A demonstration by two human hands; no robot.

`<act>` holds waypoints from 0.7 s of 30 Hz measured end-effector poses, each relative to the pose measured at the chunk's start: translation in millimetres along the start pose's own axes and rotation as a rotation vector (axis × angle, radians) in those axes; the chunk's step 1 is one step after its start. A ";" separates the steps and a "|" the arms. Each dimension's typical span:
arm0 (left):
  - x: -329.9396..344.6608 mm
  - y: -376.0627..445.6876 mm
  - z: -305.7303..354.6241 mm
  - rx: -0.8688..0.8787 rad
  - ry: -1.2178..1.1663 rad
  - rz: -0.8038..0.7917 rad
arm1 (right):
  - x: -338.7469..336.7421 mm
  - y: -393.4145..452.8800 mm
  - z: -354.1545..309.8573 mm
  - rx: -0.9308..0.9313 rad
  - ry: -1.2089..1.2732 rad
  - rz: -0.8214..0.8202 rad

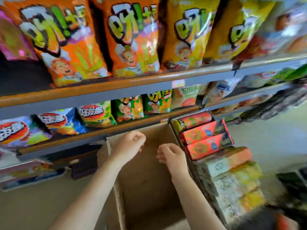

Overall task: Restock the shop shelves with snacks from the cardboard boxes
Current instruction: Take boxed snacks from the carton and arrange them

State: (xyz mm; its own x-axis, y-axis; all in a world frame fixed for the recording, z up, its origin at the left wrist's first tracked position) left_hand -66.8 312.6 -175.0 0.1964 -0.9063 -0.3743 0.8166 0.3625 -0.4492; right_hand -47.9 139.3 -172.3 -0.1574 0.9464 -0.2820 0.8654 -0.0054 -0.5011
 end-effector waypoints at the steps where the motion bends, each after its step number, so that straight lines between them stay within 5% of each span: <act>1: 25.6 4.2 7.5 0.006 0.039 -0.026 | -25.5 14.7 10.2 0.022 0.002 0.047; 8: 182.1 51.5 46.5 0.087 0.363 -0.117 | -172.3 115.0 43.3 0.184 0.157 0.337; 16: 287.2 135.7 78.2 0.173 0.670 -0.202 | -198.0 183.4 27.6 0.574 0.261 0.193; 21: 284.4 158.4 70.8 0.164 0.695 -0.125 | -194.1 194.2 34.5 0.543 0.270 0.214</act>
State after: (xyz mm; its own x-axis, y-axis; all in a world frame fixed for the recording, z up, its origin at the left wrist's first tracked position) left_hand 156.8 97.0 -295.2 -0.2491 -0.5716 -0.7818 0.8922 0.1786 -0.4148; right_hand 134.3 -56.6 -243.1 0.1792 0.9538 -0.2412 0.4888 -0.2991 -0.8195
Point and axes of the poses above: each hand's wrist, its own y-axis towards the middle knuckle, its own x-axis out of the palm, z = x × y, the point moved 3 cm from there along y, towards the middle knuckle, and after that the axes turned 4 degrees about z, right-handed, at the moved point
